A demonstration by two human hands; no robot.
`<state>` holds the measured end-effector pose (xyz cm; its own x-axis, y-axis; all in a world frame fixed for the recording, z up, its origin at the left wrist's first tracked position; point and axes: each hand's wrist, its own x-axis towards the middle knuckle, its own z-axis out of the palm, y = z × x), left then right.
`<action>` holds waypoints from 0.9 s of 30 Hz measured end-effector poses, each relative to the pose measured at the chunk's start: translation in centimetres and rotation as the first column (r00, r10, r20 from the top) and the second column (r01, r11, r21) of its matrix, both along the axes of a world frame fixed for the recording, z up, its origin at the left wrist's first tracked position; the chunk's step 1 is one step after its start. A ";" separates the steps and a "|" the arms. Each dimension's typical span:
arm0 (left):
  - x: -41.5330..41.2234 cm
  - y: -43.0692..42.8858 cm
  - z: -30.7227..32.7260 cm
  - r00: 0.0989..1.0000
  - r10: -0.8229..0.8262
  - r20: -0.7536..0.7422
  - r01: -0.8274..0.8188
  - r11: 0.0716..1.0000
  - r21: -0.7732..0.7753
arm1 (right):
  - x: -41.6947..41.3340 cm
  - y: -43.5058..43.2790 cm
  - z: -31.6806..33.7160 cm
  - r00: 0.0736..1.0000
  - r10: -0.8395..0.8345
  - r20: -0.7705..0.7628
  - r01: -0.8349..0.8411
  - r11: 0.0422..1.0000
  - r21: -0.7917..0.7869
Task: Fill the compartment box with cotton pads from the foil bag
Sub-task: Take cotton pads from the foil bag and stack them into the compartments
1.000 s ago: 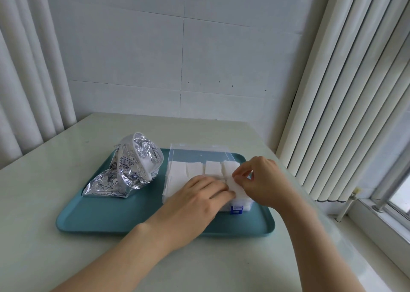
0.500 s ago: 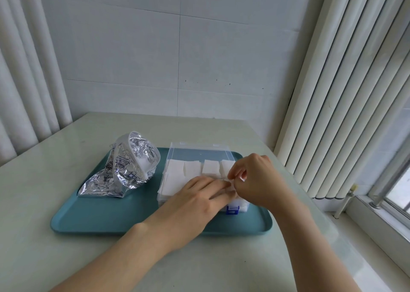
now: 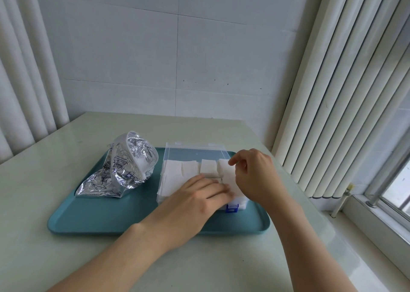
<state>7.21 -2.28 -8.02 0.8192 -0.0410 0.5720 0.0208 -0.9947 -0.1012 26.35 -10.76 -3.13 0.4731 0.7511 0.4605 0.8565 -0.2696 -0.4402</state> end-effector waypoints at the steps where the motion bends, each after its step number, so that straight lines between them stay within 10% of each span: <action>1: 0.0 -0.1 0.0 1.000 0.002 0.000 -0.002 1.000 -0.006 | 0.0 0.0 -0.1 1.000 0.026 -0.002 -0.026 1.000 -0.004; 9: -1.1 0.9 1.8 0.972 0.130 0.194 -0.097 0.980 -0.173 | -1.9 0.6 -1.0 0.970 0.201 0.136 -0.198 0.980 -0.029; 16: -3.9 5.2 3.8 0.701 0.546 0.459 -0.449 0.838 -0.310 | -3.8 0.6 -1.0 0.946 0.268 0.183 -0.221 0.945 -0.243; 27: -6.9 9.3 4.3 0.608 0.787 -0.104 -0.420 0.208 -0.883 | -8.6 3.5 -0.4 0.921 0.303 0.245 -0.301 0.953 -0.048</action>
<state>0.33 7.01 -3.71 0.1301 0.9684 0.2128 0.4985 -0.2495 0.8302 17.73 -7.28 -3.53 0.0960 0.8451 0.5258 0.9789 0.0156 -0.2039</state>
